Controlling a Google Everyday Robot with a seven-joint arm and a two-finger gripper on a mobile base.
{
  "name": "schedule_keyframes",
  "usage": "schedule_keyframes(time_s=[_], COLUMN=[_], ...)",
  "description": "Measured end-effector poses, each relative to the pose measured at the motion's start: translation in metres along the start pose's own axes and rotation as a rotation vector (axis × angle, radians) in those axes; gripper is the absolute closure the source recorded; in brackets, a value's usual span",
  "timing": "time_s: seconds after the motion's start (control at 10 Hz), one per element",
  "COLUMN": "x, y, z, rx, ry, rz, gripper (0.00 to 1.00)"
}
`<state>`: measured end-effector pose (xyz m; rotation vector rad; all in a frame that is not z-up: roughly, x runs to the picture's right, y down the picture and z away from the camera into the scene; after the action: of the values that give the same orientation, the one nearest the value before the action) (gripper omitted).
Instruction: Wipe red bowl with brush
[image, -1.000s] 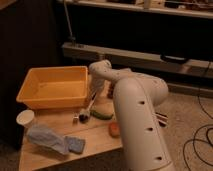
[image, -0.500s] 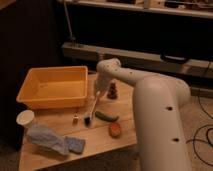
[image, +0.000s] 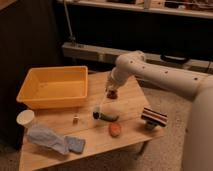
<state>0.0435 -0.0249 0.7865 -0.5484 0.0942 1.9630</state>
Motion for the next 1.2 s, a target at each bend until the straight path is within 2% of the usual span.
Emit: schedule_keyframes(time_s=[0.2,0.4,0.8,0.9,1.2], x=[0.004,0.008,0.002,-0.003,-0.018], y=[-0.002,0.004,0.046,0.067,0.095], z=[-0.031,-0.04,-0.056,-0.059,-0.061], rx=[-0.034,-0.04,-0.028,-0.027,-0.017], ry=[-0.097,-0.151,-0.199,-0.198,-0.195], rz=[0.004,0.009,0.009,-0.002,-0.034], gripper=[1.0,1.0,1.0,1.0,1.0])
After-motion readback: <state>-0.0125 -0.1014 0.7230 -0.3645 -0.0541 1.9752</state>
